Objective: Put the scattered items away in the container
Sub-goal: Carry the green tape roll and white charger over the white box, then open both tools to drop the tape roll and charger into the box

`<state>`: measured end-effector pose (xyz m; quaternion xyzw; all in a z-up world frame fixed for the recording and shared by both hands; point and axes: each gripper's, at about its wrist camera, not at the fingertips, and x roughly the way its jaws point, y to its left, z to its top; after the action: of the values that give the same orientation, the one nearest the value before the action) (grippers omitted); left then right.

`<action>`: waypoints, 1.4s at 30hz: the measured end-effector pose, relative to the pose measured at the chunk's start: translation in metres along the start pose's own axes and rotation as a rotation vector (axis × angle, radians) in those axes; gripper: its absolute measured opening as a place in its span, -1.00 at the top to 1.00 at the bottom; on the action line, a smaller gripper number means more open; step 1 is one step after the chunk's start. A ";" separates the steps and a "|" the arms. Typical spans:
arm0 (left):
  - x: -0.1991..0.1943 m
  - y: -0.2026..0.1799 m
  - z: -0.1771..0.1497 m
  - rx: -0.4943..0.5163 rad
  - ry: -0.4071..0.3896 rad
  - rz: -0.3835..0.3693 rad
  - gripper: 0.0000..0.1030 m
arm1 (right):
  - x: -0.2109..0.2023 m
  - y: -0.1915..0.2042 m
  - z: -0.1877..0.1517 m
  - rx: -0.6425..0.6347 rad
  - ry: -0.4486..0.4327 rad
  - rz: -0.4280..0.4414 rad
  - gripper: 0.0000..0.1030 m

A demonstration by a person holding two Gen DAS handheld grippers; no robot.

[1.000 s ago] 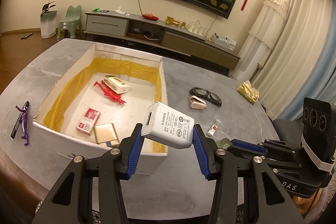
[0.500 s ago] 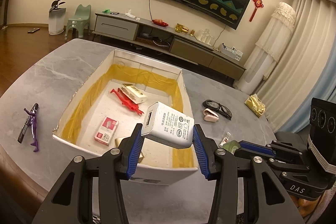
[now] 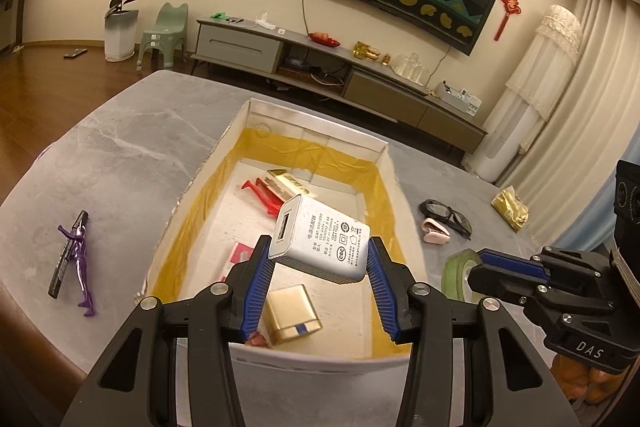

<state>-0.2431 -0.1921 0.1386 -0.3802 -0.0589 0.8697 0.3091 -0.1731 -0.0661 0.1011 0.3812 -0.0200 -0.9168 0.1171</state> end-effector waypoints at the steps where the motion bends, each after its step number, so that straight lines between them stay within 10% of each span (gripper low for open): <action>1: 0.003 0.002 0.002 0.001 0.006 0.003 0.07 | 0.005 0.001 0.001 -0.005 0.007 -0.002 0.72; 42: 0.096 0.052 0.039 0.001 0.185 0.081 -0.15 | 0.130 -0.011 0.039 -0.062 0.236 -0.107 0.58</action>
<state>-0.3459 -0.1724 0.0882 -0.4609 -0.0144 0.8427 0.2780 -0.2914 -0.0876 0.0367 0.4832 0.0428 -0.8707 0.0814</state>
